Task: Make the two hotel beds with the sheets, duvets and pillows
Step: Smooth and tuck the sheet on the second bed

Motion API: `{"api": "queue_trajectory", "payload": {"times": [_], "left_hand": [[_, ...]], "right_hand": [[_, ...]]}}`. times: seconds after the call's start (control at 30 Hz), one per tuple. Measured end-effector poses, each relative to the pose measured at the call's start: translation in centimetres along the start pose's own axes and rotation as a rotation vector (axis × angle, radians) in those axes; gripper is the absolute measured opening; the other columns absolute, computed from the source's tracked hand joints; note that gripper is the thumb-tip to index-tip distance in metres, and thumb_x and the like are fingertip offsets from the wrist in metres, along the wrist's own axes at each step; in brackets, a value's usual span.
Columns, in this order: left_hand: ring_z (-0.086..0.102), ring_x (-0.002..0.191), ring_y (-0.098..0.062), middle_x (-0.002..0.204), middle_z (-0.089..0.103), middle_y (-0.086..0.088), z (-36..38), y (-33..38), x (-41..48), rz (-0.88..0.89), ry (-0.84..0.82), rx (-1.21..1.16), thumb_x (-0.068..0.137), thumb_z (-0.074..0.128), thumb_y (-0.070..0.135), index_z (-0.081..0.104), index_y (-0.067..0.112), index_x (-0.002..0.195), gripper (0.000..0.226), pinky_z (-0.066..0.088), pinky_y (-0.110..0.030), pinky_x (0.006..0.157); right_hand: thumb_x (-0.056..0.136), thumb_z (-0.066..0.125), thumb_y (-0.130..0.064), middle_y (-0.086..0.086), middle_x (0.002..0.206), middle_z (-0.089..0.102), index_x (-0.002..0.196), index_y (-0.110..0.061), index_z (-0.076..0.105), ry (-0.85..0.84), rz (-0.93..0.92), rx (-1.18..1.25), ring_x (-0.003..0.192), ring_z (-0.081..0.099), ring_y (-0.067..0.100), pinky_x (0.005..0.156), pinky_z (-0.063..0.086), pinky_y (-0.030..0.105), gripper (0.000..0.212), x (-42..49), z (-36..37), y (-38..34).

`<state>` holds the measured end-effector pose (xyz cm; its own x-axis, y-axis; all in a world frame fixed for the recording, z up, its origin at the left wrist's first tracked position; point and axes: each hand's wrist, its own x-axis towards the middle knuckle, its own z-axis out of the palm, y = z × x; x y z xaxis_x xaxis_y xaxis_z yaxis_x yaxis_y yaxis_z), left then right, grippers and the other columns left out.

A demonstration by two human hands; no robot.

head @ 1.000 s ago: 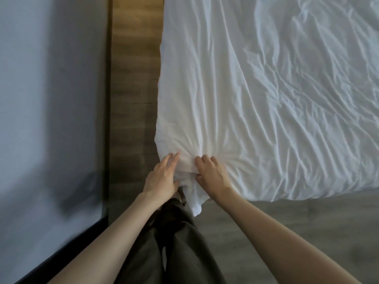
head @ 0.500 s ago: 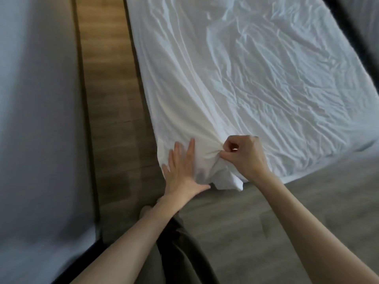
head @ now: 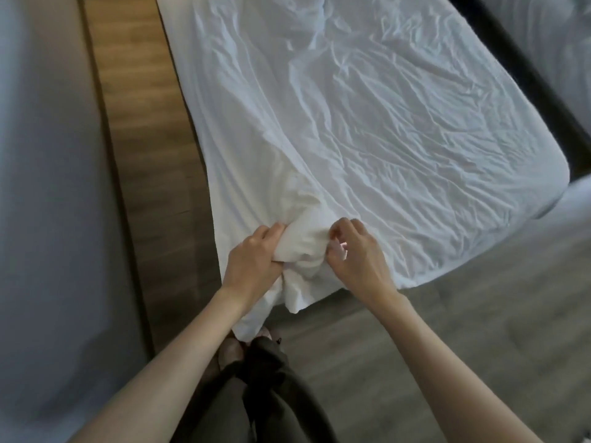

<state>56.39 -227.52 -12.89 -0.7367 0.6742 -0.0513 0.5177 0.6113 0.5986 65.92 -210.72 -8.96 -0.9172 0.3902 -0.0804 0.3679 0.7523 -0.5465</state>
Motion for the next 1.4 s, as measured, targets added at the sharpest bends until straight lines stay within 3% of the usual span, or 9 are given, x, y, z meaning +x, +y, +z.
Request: {"api": "queue_trajectory", "payload": {"times": [0.17, 0.23, 0.33, 0.43, 0.6, 0.9, 1.13, 1.27, 1.4], "left_hand": [[0.062, 0.093, -0.030, 0.115, 0.058, -0.007, -2.7, -0.6, -0.5, 0.049, -0.181, 0.129, 0.092, 0.055, 0.016, 0.044, 0.018, 0.131, 0.041, 0.046, -0.034, 0.074], [0.061, 0.093, -0.029, 0.111, 0.058, -0.007, -3.5, -0.1, -0.5, 0.088, -0.200, 0.184, 0.093, 0.053, 0.012, 0.047, 0.015, 0.126, 0.034, 0.043, -0.032, 0.073], [0.060, 0.091, -0.026, 0.105, 0.058, -0.007, -5.1, -0.1, -0.7, 0.159, -0.257, 0.359, 0.095, 0.050, 0.010, 0.048, 0.012, 0.117, 0.023, 0.044, -0.032, 0.073], [0.059, 0.092, -0.022, 0.104, 0.058, -0.005, -6.5, -0.6, -1.7, 0.167, -0.316, 0.606, 0.095, 0.046, 0.004, 0.049, 0.013, 0.111, 0.018, 0.040, -0.028, 0.072], [0.060, 0.095, -0.020, 0.107, 0.061, -0.002, -7.5, 0.0, -4.2, 0.301, -0.386, 0.794, 0.099, 0.042, 0.010, 0.050, 0.017, 0.112, 0.017, 0.038, -0.029, 0.085], [0.061, 0.082, -0.018, 0.095, 0.063, 0.001, -6.9, 2.5, -11.3, 0.199, -0.382, 0.816, 0.097, 0.042, 0.010, 0.051, 0.018, 0.107, 0.015, 0.029, -0.028, 0.071], [0.058, 0.100, -0.021, 0.111, 0.059, -0.002, -1.8, 4.0, -17.5, -0.016, -0.593, 0.855, 0.096, 0.044, 0.008, 0.051, 0.016, 0.118, 0.025, 0.032, -0.031, 0.080], [0.042, 0.128, -0.024, 0.139, 0.045, -0.003, 0.0, 2.9, -20.0, -0.215, -0.807, 0.813, 0.099, 0.045, 0.025, 0.037, 0.022, 0.142, 0.044, 0.028, -0.045, 0.106], [0.009, 0.148, -0.028, 0.161, 0.011, -0.002, -1.9, 3.8, -21.2, -0.282, -0.636, 0.683, 0.102, 0.035, 0.041, 0.011, 0.019, 0.154, 0.062, 0.009, -0.053, 0.118]], "right_hand": [[0.072, 0.077, -0.033, 0.003, 0.151, 0.024, 0.147, -0.021, 0.018, -0.167, -0.025, -0.010, 0.130, 0.038, 0.021, 0.101, 0.042, 0.031, 0.096, -4.4, 4.1, -1.0], [0.083, 0.070, -0.032, 0.004, 0.152, 0.030, 0.151, -0.019, 0.015, -0.105, 0.072, 0.047, 0.133, 0.035, 0.019, 0.107, 0.035, 0.032, 0.088, -4.0, 5.0, -0.9], [0.090, 0.053, -0.008, 0.008, 0.123, 0.057, 0.133, -0.008, 0.044, -0.044, 0.111, -0.007, 0.110, 0.055, 0.027, 0.083, 0.043, 0.031, 0.045, -2.3, 5.2, -1.0], [0.084, 0.050, -0.001, 0.008, 0.098, 0.059, 0.107, -0.005, 0.051, -0.092, 0.027, -0.170, 0.087, 0.055, 0.028, 0.068, 0.038, 0.033, 0.023, -1.7, 4.9, -2.1], [0.076, 0.052, 0.008, 0.011, 0.082, 0.057, 0.094, -0.004, 0.050, -0.124, -0.072, -0.288, 0.069, 0.050, 0.030, 0.061, 0.030, 0.033, 0.021, -3.0, 3.5, -3.4], [0.073, 0.056, 0.003, 0.008, 0.073, 0.056, 0.083, -0.007, 0.051, -0.141, -0.120, -0.328, 0.060, 0.045, 0.028, 0.056, 0.029, 0.032, 0.015, -9.2, 1.6, -3.4], [0.091, 0.046, -0.013, 0.008, 0.111, 0.065, 0.116, -0.011, 0.055, -0.456, -0.034, -0.371, 0.101, 0.061, 0.033, 0.071, 0.039, 0.036, 0.027, -16.1, 4.0, -0.6], [0.094, 0.045, -0.014, -0.002, 0.158, 0.028, 0.153, -0.025, 0.025, -0.642, 0.003, -0.242, 0.146, 0.023, 0.021, 0.118, 0.020, 0.042, 0.063, -19.0, 2.9, 1.2], [0.097, 0.045, -0.020, -0.005, 0.162, 0.014, 0.154, -0.030, 0.016, -0.514, -0.025, -0.247, 0.150, 0.005, 0.019, 0.121, 0.009, 0.047, 0.065, -19.5, 0.9, 0.9]]}}
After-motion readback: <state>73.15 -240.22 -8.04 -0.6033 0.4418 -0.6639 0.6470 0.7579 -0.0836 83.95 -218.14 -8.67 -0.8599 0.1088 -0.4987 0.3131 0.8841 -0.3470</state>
